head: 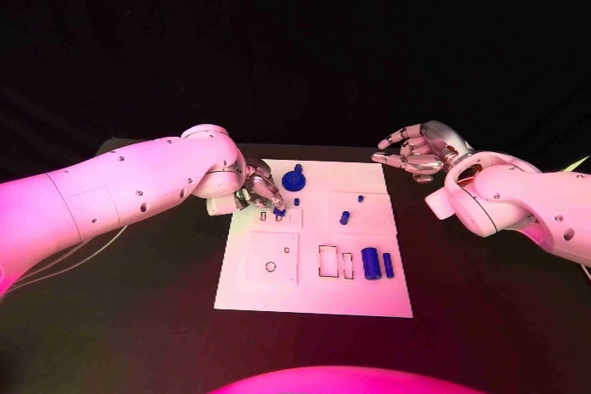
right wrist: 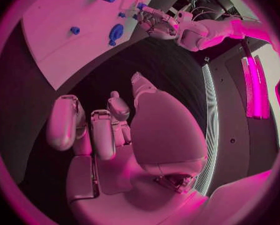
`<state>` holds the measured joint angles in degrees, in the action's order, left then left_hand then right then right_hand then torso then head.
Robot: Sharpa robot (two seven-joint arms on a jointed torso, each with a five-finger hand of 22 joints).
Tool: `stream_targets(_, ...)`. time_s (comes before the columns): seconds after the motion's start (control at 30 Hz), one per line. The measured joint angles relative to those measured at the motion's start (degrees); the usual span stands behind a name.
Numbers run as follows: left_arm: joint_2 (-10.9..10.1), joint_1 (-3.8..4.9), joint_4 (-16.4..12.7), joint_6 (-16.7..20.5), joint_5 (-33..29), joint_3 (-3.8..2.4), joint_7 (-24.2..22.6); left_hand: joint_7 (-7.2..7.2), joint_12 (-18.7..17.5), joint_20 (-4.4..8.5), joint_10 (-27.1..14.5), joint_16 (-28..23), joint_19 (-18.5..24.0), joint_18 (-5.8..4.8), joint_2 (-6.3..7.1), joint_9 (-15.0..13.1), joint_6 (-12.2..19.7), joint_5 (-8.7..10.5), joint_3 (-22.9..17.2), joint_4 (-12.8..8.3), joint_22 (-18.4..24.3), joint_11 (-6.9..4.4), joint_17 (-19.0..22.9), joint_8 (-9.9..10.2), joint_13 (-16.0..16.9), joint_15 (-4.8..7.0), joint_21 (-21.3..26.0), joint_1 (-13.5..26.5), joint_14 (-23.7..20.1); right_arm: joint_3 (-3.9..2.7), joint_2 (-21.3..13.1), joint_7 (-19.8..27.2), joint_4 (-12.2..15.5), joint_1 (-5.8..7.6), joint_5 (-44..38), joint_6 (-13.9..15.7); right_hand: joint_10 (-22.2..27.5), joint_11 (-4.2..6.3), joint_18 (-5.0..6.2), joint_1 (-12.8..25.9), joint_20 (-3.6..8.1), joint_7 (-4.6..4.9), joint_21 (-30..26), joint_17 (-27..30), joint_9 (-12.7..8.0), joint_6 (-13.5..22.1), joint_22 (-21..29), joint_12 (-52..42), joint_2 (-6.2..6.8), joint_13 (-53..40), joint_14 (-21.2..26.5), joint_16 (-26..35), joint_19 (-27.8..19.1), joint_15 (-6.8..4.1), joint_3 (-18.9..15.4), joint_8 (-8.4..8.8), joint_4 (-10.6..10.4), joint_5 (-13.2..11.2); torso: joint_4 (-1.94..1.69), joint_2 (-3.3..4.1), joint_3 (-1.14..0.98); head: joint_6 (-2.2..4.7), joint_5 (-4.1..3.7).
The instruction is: Assemble the parts on the task board
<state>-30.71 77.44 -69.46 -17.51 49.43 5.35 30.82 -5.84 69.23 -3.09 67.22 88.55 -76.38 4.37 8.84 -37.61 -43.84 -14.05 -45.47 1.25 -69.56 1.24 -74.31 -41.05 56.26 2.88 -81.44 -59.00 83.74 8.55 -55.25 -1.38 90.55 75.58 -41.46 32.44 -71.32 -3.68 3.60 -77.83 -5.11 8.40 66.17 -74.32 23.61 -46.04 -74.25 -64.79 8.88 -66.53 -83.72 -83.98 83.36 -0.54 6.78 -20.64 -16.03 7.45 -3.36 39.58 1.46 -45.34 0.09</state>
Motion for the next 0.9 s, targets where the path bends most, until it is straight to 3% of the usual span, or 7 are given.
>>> stream_targets(0.2, 0.20, -0.04, -0.29, 1.54, 1.22, 0.35, -0.01, 0.22, 0.01, 0.30, 0.71, 0.43, -0.30, 0.00, 0.45, -0.17, -0.24, -0.83, 0.00, 0.00, -1.00, -0.31, 0.00, 0.00, 0.40, 0.02, -0.65, 0.45, 0.00, 0.00, -0.06, 0.00, 0.01, 0.00, 0.00, 0.03, 0.00, 0.00, 0.00, 0.00, 0.00, 0.00, 0.00, 0.00, 0.00, 0.00, 0.00, 0.00, 0.00, 0.00, 0.00, 0.00, 0.00, 0.00, 0.00, 0.00, 0.00, 0.00, 0.02, 0.07, 0.05, -0.09, 0.10)
stream_targets(0.23, 0.26, -0.06, -0.31, 1.74, 1.43, 0.44, -0.01, 0.30, 0.25, 0.31, 0.73, 0.43, -0.31, -0.01, 0.53, -1.38, -0.31, -1.27, 0.00, 0.00, -1.09, -0.33, 0.00, 0.00, 0.42, 0.02, -0.66, 0.53, -0.01, 0.00, -0.06, 0.00, 0.01, 0.00, 0.00, 0.04, 0.00, 0.00, 0.00, 0.00, 0.00, 0.00, 0.00, 0.00, 0.00, 0.00, 0.00, 0.00, 0.00, 0.00, 0.00, 0.00, 0.00, 0.00, 0.00, 0.00, 0.00, 0.00, 0.02, 0.07, 0.05, -0.11, 0.13)
stream_targets(0.5, 0.63, -0.18, -0.47, 3.03, 3.46, 0.97, 0.05, 0.50, 0.49, 0.51, 1.31, 0.43, -0.52, -0.01, 0.03, -1.39, -0.53, -1.78, 0.00, -0.01, -1.44, -0.52, 0.00, 0.00, 0.45, 0.36, -0.66, 1.37, -0.35, 0.00, -0.06, 0.09, 0.01, 0.00, 0.00, 0.06, 0.00, 0.00, 0.00, 0.00, 0.00, 0.00, 0.00, 0.00, 0.01, 0.00, 0.00, 0.00, 0.00, 0.00, 0.00, 0.66, 0.00, 0.00, 0.00, 0.00, 0.00, 0.00, 0.09, 0.09, 0.09, -0.21, 0.22)
stream_targets(0.57, 0.63, -0.20, -0.48, 3.07, 3.75, 1.02, 0.07, 0.72, 0.49, 0.52, 1.73, 0.43, -0.53, -0.01, 0.31, -2.36, -0.75, -2.63, 0.00, 0.00, -1.46, -0.91, 0.00, 0.00, 0.45, 0.51, -0.66, 1.65, -0.10, 0.00, -0.05, 0.10, 0.01, 0.00, 0.00, 0.06, 0.00, 0.00, 0.00, 0.00, 0.00, 0.00, 0.00, 0.00, 0.01, 0.00, 0.00, 0.00, 0.00, 0.00, 0.00, 0.66, 0.00, 0.00, 0.00, 0.00, 0.00, 0.00, 0.09, 0.09, 0.09, -0.24, 0.24)
stream_targets(0.9, 0.65, -0.24, -0.50, 1.85, 4.98, 1.35, 0.22, 0.72, 0.49, 0.72, 2.36, 0.43, -0.74, -0.01, 0.31, -2.37, -1.32, -2.66, 0.00, -0.01, -1.50, -0.91, 0.00, 0.00, 0.47, 0.52, -1.09, 1.65, -0.09, 0.00, -0.02, 0.15, -0.01, 0.00, 0.00, 0.04, 0.00, 0.00, 0.00, 0.00, 0.00, 0.00, 0.00, 0.00, 0.02, 0.00, 0.00, 0.00, 0.00, 0.00, 0.00, 0.66, 0.00, 0.00, 0.00, 0.00, 0.00, 0.00, 0.09, 0.09, 0.10, -0.40, 0.31)
